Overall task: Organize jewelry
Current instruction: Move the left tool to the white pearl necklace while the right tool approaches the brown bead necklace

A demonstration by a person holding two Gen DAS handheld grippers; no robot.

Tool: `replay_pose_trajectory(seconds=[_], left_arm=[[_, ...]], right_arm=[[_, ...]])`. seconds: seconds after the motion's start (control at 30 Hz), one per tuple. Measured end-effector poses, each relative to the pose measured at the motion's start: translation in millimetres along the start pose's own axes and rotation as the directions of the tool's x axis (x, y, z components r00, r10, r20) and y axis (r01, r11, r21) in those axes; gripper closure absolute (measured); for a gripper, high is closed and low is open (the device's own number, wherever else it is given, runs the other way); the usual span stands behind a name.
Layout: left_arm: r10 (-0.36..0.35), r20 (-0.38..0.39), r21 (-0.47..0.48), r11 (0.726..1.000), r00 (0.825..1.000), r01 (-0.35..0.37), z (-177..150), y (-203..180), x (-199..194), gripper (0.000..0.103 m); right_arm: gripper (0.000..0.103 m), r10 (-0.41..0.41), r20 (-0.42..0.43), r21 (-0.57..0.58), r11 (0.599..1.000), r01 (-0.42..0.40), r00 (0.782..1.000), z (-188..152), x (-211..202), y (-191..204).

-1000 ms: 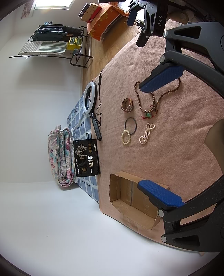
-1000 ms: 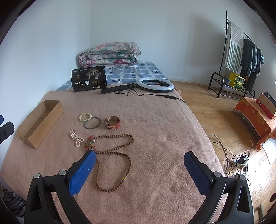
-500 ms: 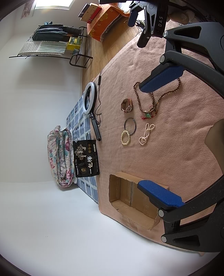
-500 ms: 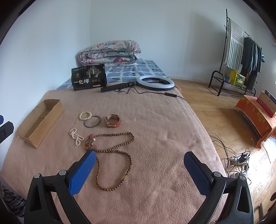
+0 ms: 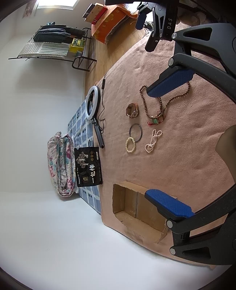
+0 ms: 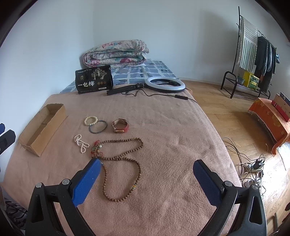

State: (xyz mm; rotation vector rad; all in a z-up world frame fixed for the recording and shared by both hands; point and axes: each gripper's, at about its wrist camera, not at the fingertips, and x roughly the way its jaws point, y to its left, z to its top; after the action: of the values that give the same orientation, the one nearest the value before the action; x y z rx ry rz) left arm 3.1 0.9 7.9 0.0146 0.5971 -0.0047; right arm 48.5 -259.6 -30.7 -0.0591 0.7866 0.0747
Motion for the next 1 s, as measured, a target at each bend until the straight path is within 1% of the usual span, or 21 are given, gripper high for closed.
replay_pose_trajectory(seconds=[0.13,0.27,0.37,0.43,0.53,0.6,0.63,0.67,0.73,0.77,0.83,0.87,0.9,0.97,1.0], left_arm=[[0.023,-0.008,-0.005,1.000,1.000,-0.023,-2,5,8,0.000],[0.039,-0.029,-0.007,0.999,0.999,-0.039,-2,13,16,0.000],[0.017,-0.064,0.003,1.000,0.998,-0.017,5,17,23,0.000],[0.002,-0.083,0.029,1.000,0.997,0.001,13,18,27,0.000],[-0.001,-0.083,0.052,0.999,0.997,0.005,24,23,33,0.000],[-0.019,-0.090,0.057,0.998,0.996,0.024,32,27,40,0.000],[-0.025,-0.093,0.058,0.998,0.995,0.031,36,30,45,0.001],[-0.028,-0.097,0.061,0.998,0.995,0.034,39,32,50,0.006],[-0.040,-0.117,0.063,0.997,0.992,0.048,43,35,61,0.007],[-0.052,-0.132,0.054,0.997,0.990,0.059,45,38,68,0.007],[-0.074,-0.172,0.027,0.996,0.982,0.079,47,45,83,0.013],[-0.079,-0.194,0.016,0.996,0.978,0.083,48,48,91,0.021],[-0.088,-0.217,-0.001,0.996,0.972,0.090,48,52,100,0.027],[-0.118,-0.258,-0.045,0.993,0.959,0.110,45,60,113,0.031],[-0.134,-0.277,-0.065,0.991,0.951,0.121,43,63,119,0.032]], right_arm=[[0.000,-0.003,-0.014,-0.002,1.000,0.003,1.000,2,5,0],[0.000,0.030,-0.032,0.002,1.000,-0.030,0.999,6,10,3],[0.000,0.070,-0.050,-0.011,0.997,-0.070,0.996,11,15,9],[0.000,0.103,-0.060,-0.017,0.994,-0.105,0.993,16,19,15],[0.000,0.141,-0.058,-0.033,0.989,-0.143,0.988,23,23,24],[0.000,0.157,-0.062,-0.058,0.985,-0.161,0.986,26,27,29],[0.000,0.157,-0.069,-0.073,0.984,-0.162,0.985,28,31,31],[0.000,0.153,-0.078,-0.089,0.983,-0.160,0.985,29,35,33],[0.000,0.142,-0.103,-0.120,0.981,-0.154,0.984,31,43,37],[0.000,0.137,-0.113,-0.137,0.979,-0.152,0.984,32,47,38],[0.000,0.142,-0.141,-0.154,0.975,-0.163,0.980,35,55,38],[0.000,0.158,-0.157,-0.151,0.972,-0.182,0.975,37,59,38],[0.000,0.180,-0.181,-0.149,0.967,-0.208,0.967,37,63,38],[0.000,0.208,-0.227,-0.152,0.957,-0.245,0.951,38,74,41],[0.001,0.218,-0.247,-0.163,0.951,-0.262,0.944,38,79,45]])
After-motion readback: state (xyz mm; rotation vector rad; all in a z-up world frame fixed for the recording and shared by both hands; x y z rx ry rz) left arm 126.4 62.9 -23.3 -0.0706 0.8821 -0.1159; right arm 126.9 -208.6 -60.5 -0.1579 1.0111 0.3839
